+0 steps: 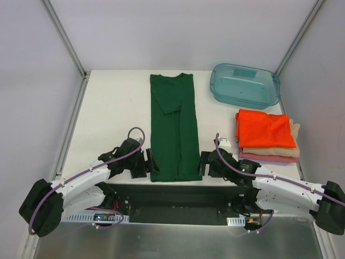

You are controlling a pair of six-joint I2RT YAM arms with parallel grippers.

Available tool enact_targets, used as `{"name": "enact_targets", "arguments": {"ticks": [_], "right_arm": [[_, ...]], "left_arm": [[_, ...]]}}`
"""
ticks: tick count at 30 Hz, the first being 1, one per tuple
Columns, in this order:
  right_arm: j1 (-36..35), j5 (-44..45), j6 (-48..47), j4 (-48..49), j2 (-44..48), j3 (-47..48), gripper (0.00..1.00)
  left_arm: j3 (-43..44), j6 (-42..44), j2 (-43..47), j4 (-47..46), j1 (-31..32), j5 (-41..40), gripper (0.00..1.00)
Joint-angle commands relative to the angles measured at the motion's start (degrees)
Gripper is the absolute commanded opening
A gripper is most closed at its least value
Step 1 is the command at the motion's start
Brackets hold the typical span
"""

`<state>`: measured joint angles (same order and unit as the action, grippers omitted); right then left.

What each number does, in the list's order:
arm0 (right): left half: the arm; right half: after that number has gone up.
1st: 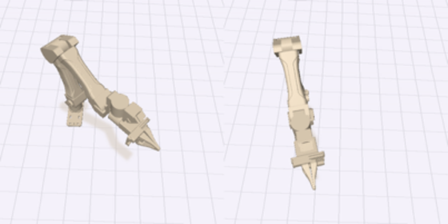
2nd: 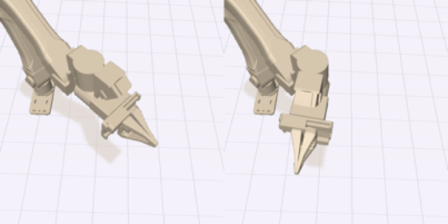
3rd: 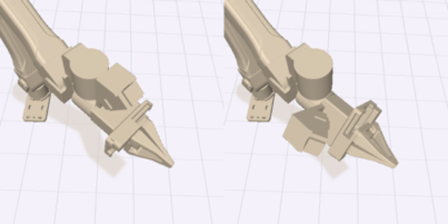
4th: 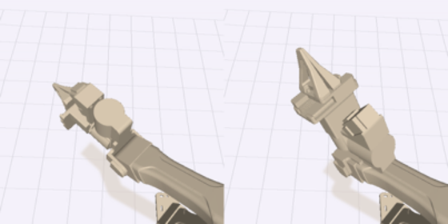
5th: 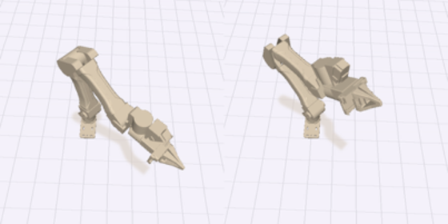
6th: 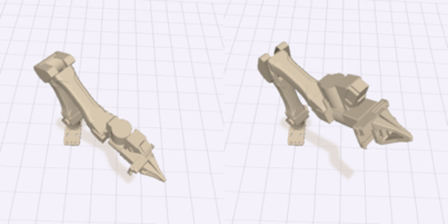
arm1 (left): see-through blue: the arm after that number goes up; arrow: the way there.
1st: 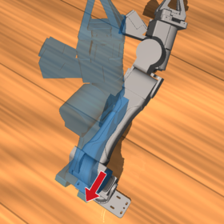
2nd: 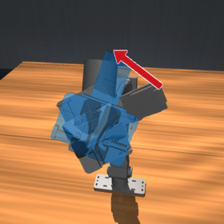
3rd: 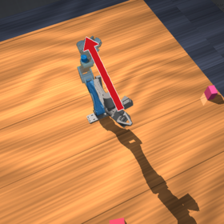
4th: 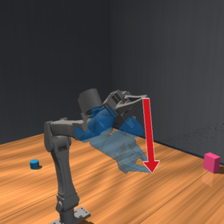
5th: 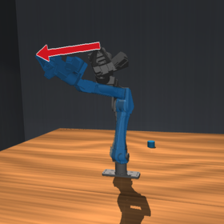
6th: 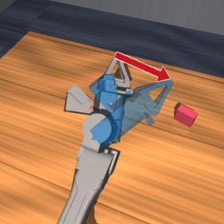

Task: Fold and stack the t-shirts
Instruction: Grab the bottom of the folded rectangular tshirt with both arms

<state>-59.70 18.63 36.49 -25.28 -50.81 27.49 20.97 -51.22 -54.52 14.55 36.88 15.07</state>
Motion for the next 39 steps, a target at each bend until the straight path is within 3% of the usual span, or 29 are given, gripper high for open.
{"name": "enact_targets", "arguments": {"ticks": [1, 5, 10, 15, 18, 30, 32, 39], "right_arm": [[0.3, 0.6, 2.5, 3.8, -0.3, -0.6, 0.96], [0.4, 0.2, 5.0, 4.6, -1.7, -1.2, 0.96], [0.4, -0.3, 6.0, 5.1, -3.2, -1.5, 0.96], [0.6, -3.0, 6.3, 5.6, -4.6, -1.5, 0.99], [0.7, -5.4, 6.9, 7.3, -6.0, -2.2, 0.88], [0.7, -14.2, 9.6, 12.5, -11.2, -2.8, 0.53], [0.6, -14.3, 9.3, 12.6, -11.9, -2.8, 0.44], [-0.5, -15.5, 9.1, 13.7, -9.4, -4.1, 0.01]], "left_arm": [[-0.2, -1.4, -3.0, -1.1, 1.5, 0.4, 0.73], [-0.2, -2.7, -5.2, -2.2, 3.3, 2.6, 0.50], [-2.1, -4.1, -5.2, -2.2, 4.1, 1.2, 0.37], [-2.0, -4.6, -6.8, -2.2, 4.2, -0.6, 0.14], [-1.7, -4.7, -6.9, -2.2, 4.2, -1.3, 0.00], [-3.0, -6.1, -4.5, -2.2, 4.3, -1.4, 0.00], [-3.3, -6.3, -3.7, -2.2, 4.3, -1.6, 0.00], [-5.7, -7.8, 1.1, -2.0, 4.7, 0.6, 0.00]]}}
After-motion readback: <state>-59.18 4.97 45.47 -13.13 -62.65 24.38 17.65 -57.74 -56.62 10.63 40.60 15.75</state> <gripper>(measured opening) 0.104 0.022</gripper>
